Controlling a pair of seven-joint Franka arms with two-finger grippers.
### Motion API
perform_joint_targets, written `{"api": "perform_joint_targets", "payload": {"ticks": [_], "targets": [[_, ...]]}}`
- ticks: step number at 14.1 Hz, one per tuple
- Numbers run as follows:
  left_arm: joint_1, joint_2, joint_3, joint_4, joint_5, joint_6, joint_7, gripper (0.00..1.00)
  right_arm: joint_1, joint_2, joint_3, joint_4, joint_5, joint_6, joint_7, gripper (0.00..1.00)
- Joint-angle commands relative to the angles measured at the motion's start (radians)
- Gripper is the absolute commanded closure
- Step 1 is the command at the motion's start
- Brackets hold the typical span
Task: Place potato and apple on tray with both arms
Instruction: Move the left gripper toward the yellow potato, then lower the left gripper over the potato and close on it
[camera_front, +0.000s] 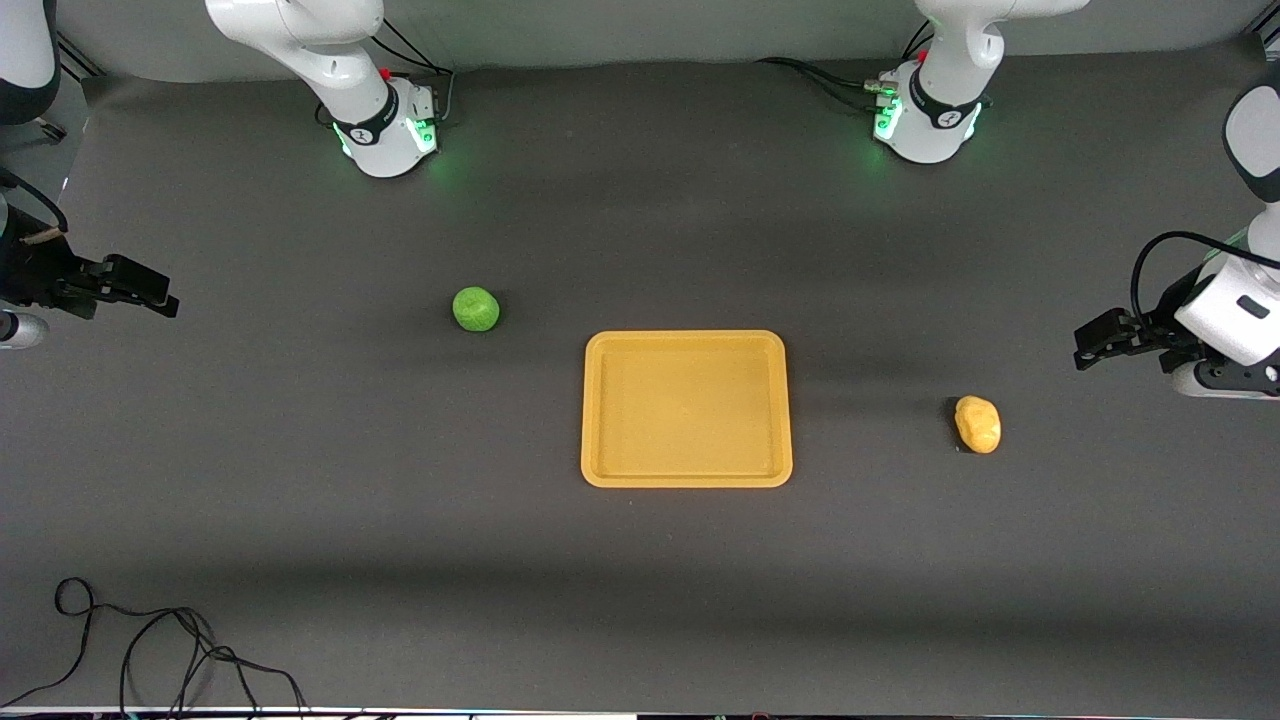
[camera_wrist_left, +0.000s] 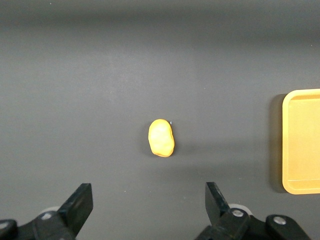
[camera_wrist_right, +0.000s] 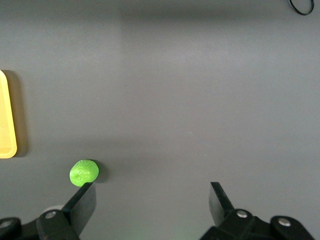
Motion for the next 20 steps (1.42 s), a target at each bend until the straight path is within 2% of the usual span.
{"api": "perform_joint_targets", "payload": {"ticks": [1,8,11,13,14,15,16,18,20], "targets": [[-0.005,0.005,0.003,0.01,0.0,-0.007,0.018,0.0,0.009,-0.005,-0.013,0.006,-0.006,-0.003,0.0,0.0],[-0.006,0.002,0.003,-0.005,0.036,-0.007,0.018,0.0,0.012,0.018,-0.016,0.022,0.001,-0.003,-0.002,0.0],[0.003,-0.003,0.005,-0.088,0.037,0.01,0.021,0.0,0.014,0.018,-0.015,0.027,0.003,-0.003,0.003,0.0],[0.001,0.04,0.005,-0.14,0.037,0.121,0.026,0.02,0.014,0.018,-0.015,0.03,0.003,-0.003,0.0,0.0],[-0.002,0.052,0.005,-0.189,0.037,0.222,0.026,0.08,0.014,0.018,-0.015,0.03,0.003,-0.003,0.0,0.0],[-0.003,0.075,0.005,-0.215,0.037,0.264,0.026,0.06,0.014,0.018,-0.015,0.029,0.003,-0.003,0.0,0.0],[-0.005,0.109,0.003,-0.214,0.037,0.263,0.027,0.0,0.014,0.017,-0.015,0.029,0.003,-0.003,0.0,0.0],[-0.003,0.184,0.003,-0.212,0.025,0.293,0.026,0.0,0.014,0.018,-0.015,0.03,0.003,-0.003,-0.006,0.0],[-0.008,0.245,0.003,-0.217,0.019,0.388,0.007,0.02,0.014,0.02,-0.015,0.03,0.003,-0.001,-0.009,0.0]]}}
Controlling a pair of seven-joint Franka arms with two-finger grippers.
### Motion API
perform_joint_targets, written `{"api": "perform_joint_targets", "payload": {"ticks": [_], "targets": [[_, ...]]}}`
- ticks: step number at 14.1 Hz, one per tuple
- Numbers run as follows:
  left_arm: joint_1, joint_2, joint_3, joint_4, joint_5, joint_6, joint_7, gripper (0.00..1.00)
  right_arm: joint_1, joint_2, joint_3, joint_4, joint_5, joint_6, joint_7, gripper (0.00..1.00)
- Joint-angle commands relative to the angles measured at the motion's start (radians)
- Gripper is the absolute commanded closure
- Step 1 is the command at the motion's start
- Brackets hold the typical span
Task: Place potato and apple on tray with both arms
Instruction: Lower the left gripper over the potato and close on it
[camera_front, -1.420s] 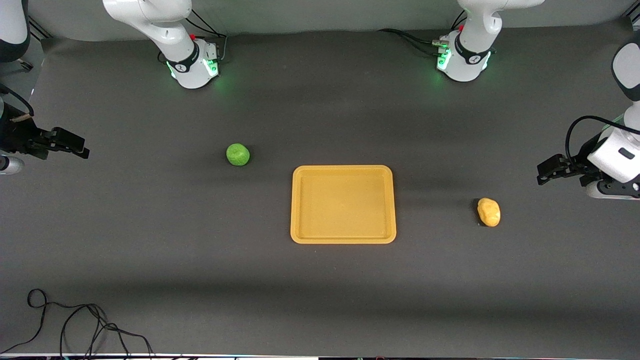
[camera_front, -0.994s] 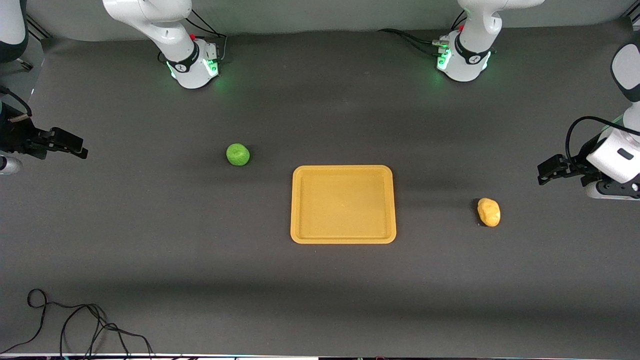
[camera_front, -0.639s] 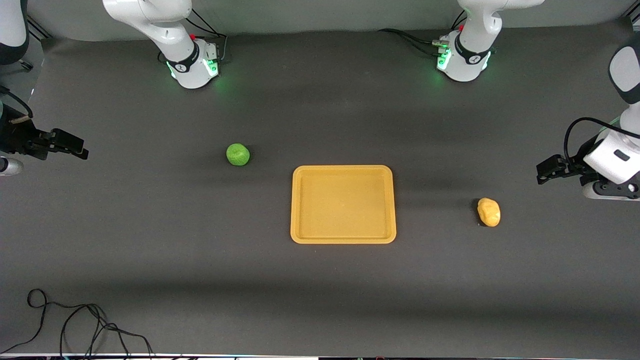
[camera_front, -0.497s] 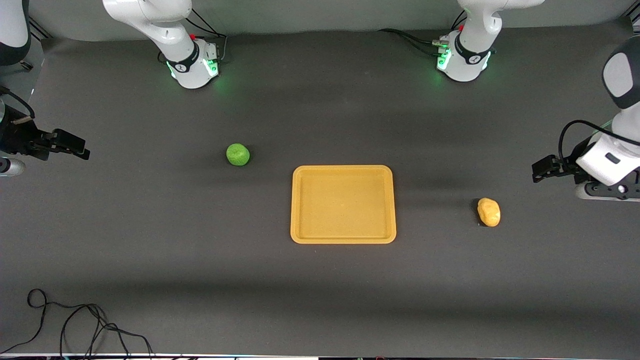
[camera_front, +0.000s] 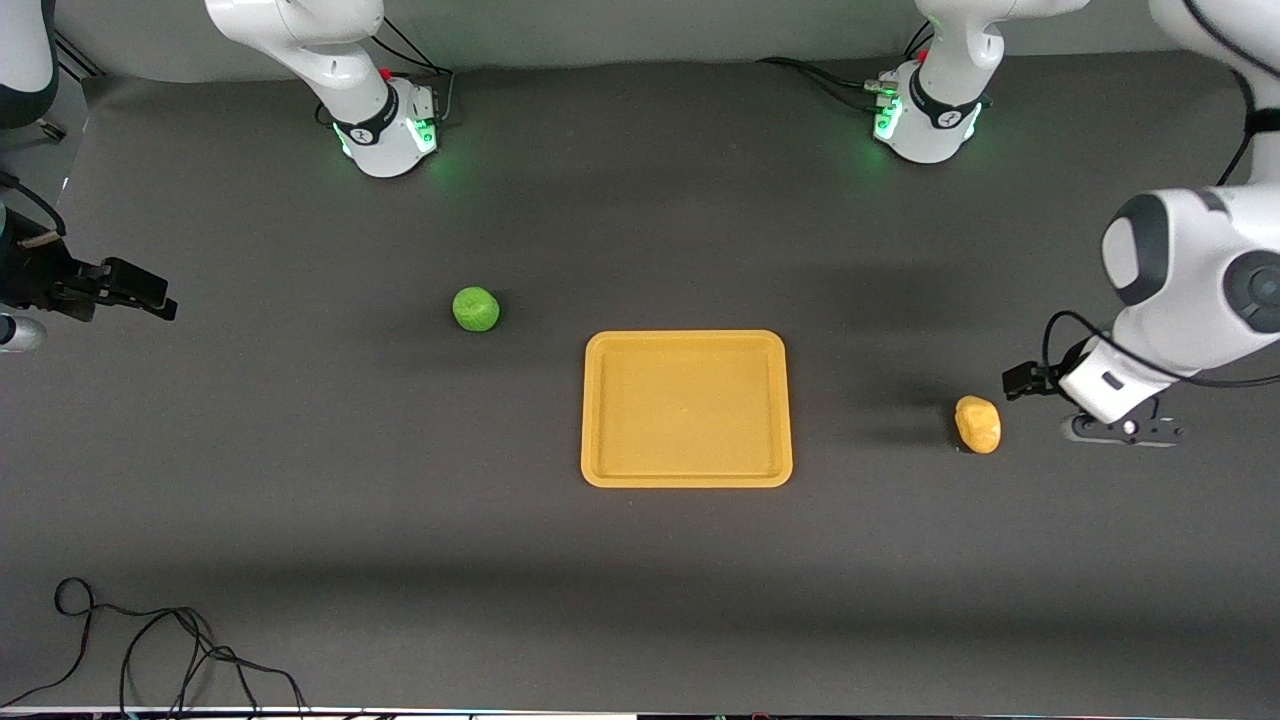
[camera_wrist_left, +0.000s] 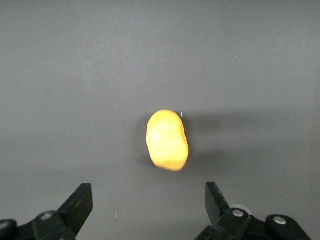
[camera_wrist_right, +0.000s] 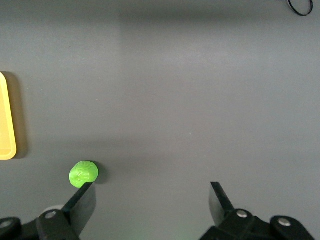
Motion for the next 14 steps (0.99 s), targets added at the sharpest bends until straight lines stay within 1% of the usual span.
{"api": "perform_joint_targets", "payload": {"ticks": [1,2,3,4,5,7,8,9,10,11,12,13,14], "targets": [[-0.015,0.069,0.001,0.005,-0.015,0.08,-0.015,0.02,0.008,0.009,-0.007,0.02,0.003,-0.002,-0.006,0.0],[-0.016,0.097,0.001,0.008,-0.028,0.084,-0.018,0.04,0.008,0.009,-0.007,0.02,0.003,-0.002,-0.006,0.0],[-0.013,0.126,0.001,0.011,-0.028,0.086,-0.015,0.09,0.008,0.01,-0.007,0.02,0.003,-0.002,-0.006,0.0],[-0.013,0.158,0.001,0.014,-0.029,0.119,-0.017,0.14,0.008,0.01,-0.007,0.02,0.003,-0.002,-0.006,0.0],[-0.015,0.186,0.001,0.014,-0.032,0.167,-0.02,0.14,0.008,0.01,-0.007,0.02,0.003,-0.002,-0.006,0.0],[-0.015,0.239,0.001,0.013,-0.038,0.184,-0.026,0.15,0.008,0.01,-0.007,0.02,0.001,-0.002,-0.006,0.0],[-0.013,0.25,0.001,0.013,-0.038,0.186,-0.026,0.35,0.008,0.01,-0.007,0.02,0.001,-0.002,-0.006,0.0],[-0.006,0.25,0.001,0.014,-0.038,0.184,-0.026,0.62,0.008,0.01,-0.007,0.02,0.001,-0.002,-0.008,0.0],[-0.009,0.244,0.0,0.014,-0.046,0.183,-0.032,0.63,0.008,0.01,-0.007,0.018,0.001,-0.002,-0.009,0.0],[-0.015,0.24,0.0,0.025,-0.063,0.174,-0.049,0.76,0.008,0.01,-0.007,0.018,0.001,-0.002,-0.009,0.0],[-0.018,0.232,-0.002,0.046,-0.066,0.16,-0.072,0.94,0.008,0.012,-0.007,0.018,0.001,0.0,-0.009,0.0],[-0.025,0.208,-0.002,0.057,-0.066,0.134,-0.093,1.0,0.008,0.01,-0.007,0.018,0.001,0.0,-0.009,0.0],[-0.039,0.182,-0.003,0.077,-0.066,0.079,-0.115,1.0,0.008,0.01,-0.007,0.018,0.001,0.0,-0.009,0.0]]}}
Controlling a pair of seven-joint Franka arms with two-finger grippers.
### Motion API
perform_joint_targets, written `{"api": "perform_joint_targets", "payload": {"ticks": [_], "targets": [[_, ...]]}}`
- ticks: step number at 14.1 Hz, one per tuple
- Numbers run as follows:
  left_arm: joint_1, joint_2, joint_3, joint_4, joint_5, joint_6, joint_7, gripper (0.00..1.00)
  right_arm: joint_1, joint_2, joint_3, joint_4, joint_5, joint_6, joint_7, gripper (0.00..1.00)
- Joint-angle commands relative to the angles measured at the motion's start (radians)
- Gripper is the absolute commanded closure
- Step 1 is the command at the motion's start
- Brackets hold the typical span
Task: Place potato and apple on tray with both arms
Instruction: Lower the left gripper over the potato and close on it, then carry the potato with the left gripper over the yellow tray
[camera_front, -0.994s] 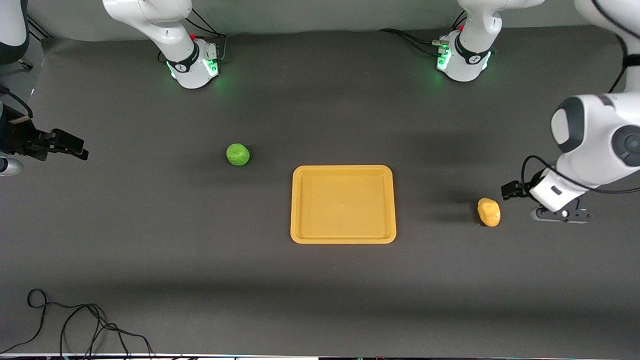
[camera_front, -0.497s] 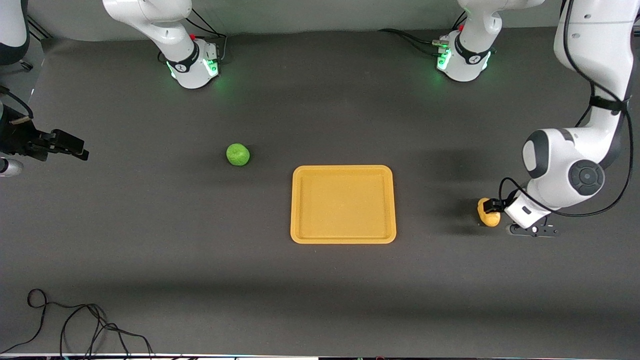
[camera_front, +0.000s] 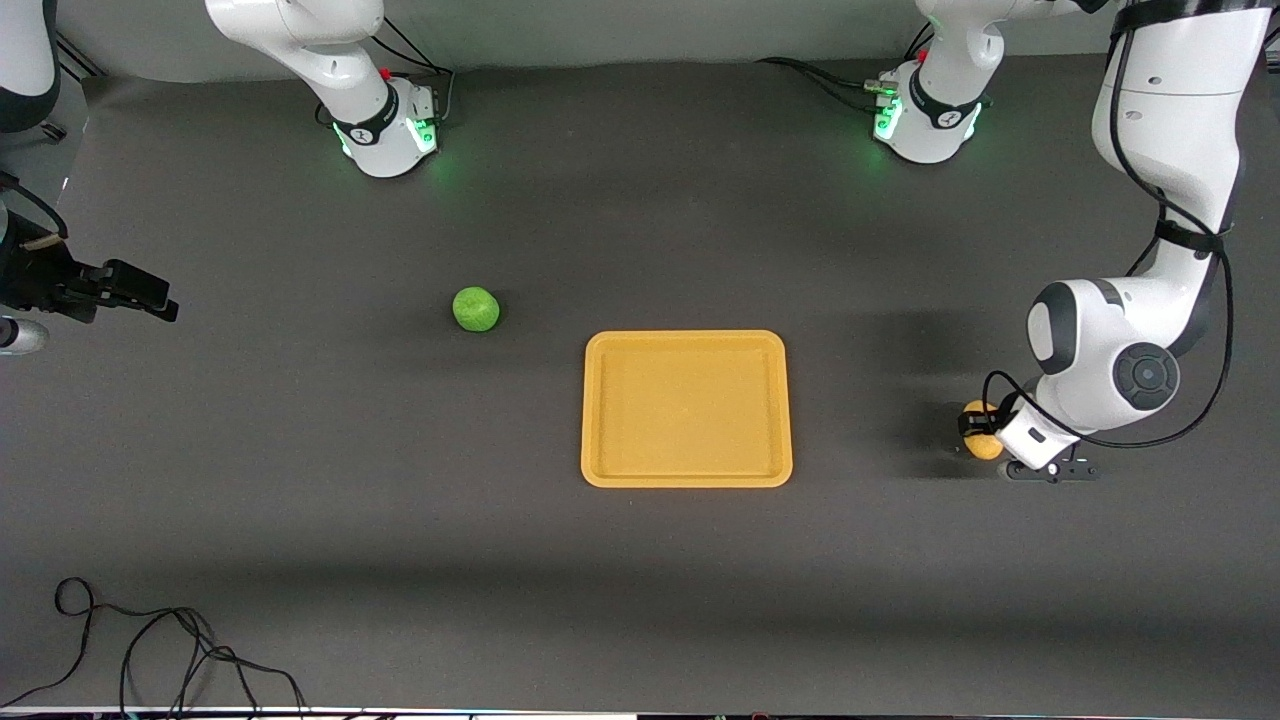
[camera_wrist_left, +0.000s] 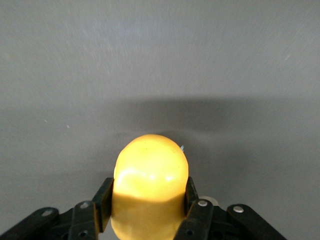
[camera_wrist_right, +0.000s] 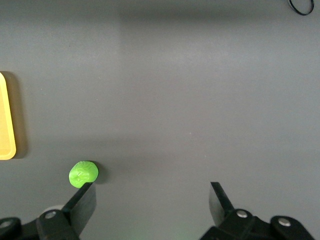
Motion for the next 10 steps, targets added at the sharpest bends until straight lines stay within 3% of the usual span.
{"api": "perform_joint_targets", "payload": {"ticks": [1,3,6,10], "targets": [[-0.046,-0.084,0.004,0.059,-0.013,-0.153,-0.081,1.0,0.008,0.006,-0.007,0.018,0.001,0.0,-0.009,0.0],[-0.115,-0.083,0.003,0.155,-0.013,-0.239,-0.21,1.0,0.008,0.006,-0.007,0.016,0.001,0.002,-0.009,0.0],[-0.248,-0.055,0.003,0.223,-0.011,-0.243,-0.42,1.0,0.017,-0.005,0.002,0.004,0.001,0.0,0.007,0.0],[-0.408,0.012,-0.007,0.238,-0.007,-0.22,-0.615,1.0,0.144,-0.051,0.001,-0.045,0.006,-0.002,0.139,0.0]]}}
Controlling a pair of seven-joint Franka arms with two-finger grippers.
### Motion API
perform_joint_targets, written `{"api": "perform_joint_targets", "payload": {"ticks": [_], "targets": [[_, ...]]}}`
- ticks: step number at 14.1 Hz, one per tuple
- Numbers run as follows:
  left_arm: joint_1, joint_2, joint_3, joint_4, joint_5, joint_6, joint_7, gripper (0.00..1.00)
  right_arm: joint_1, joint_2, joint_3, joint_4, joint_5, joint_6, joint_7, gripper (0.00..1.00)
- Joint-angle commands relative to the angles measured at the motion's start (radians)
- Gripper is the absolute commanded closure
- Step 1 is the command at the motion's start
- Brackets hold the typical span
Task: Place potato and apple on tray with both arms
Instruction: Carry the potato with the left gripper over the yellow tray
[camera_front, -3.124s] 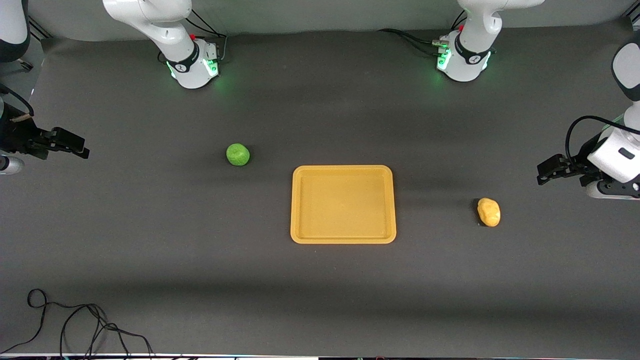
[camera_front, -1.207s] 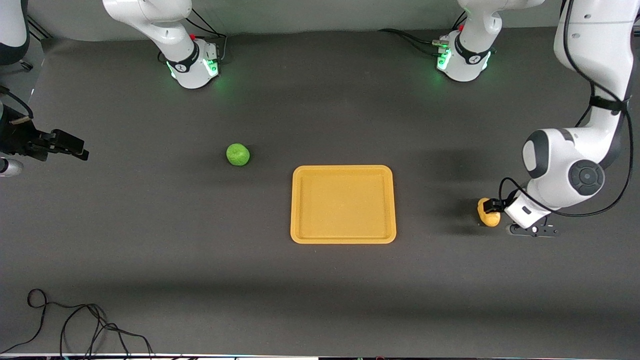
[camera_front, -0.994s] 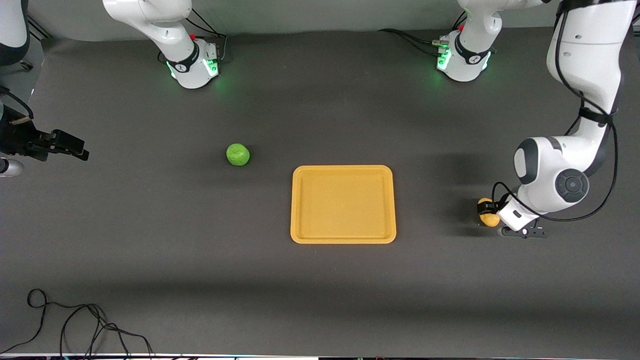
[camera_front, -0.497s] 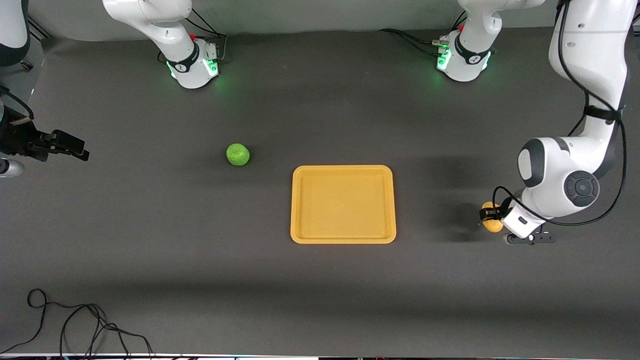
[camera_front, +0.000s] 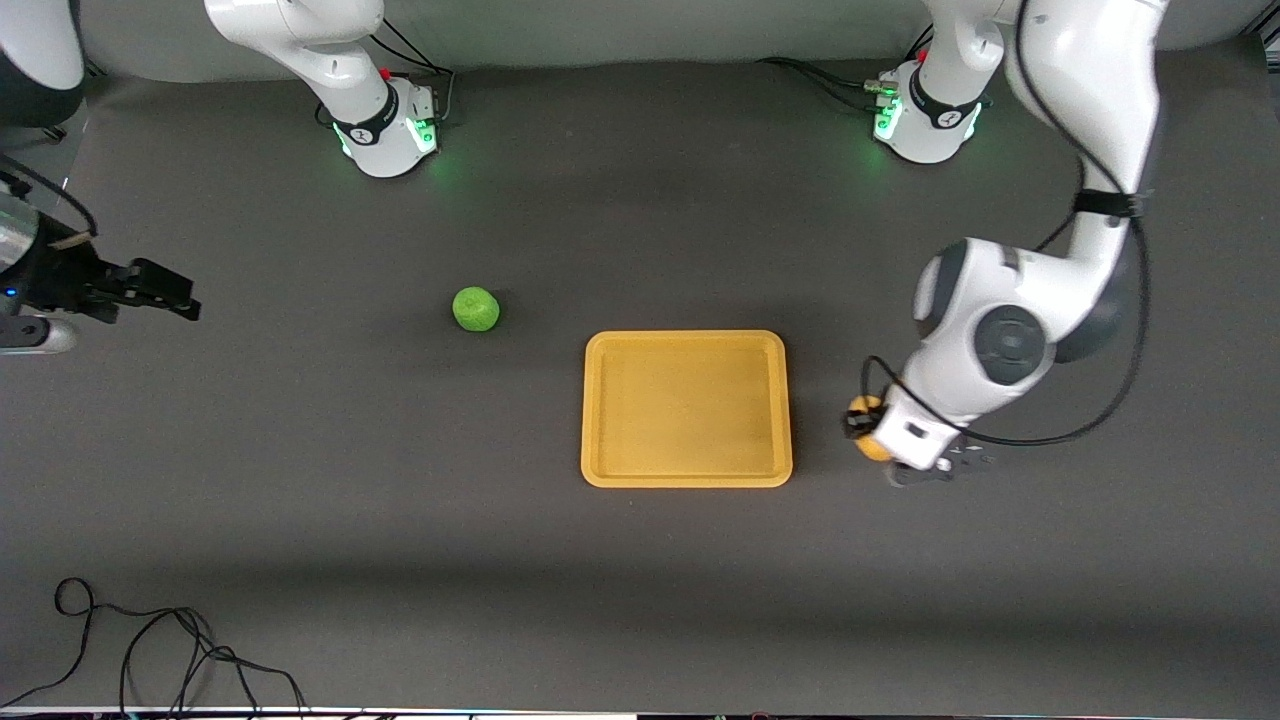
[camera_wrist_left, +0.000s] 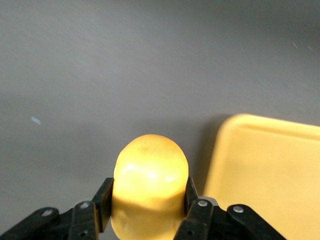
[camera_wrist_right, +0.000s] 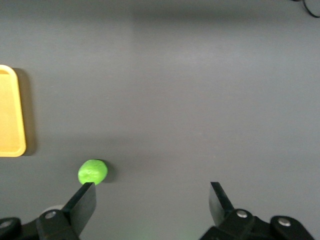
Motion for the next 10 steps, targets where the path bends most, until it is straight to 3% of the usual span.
{"api": "perform_joint_targets", "payload": {"ticks": [1,6,9,10], "targets": [[-0.108,0.091,0.016,0.037,0.008,0.029,-0.118,1.0,0.1,-0.063,-0.005,-0.066,0.003,0.0,0.119,0.0],[-0.212,0.175,0.016,0.037,0.011,0.115,-0.235,1.0,0.331,-0.116,-0.005,-0.141,0.003,0.007,0.393,0.0],[-0.209,0.187,0.016,0.035,0.029,0.113,-0.233,1.0,0.411,-0.216,-0.005,-0.283,0.006,0.055,0.435,0.0],[-0.209,0.187,0.016,0.037,0.029,0.113,-0.235,0.85,0.425,-0.281,-0.005,-0.376,0.006,0.097,0.449,0.0]]}}
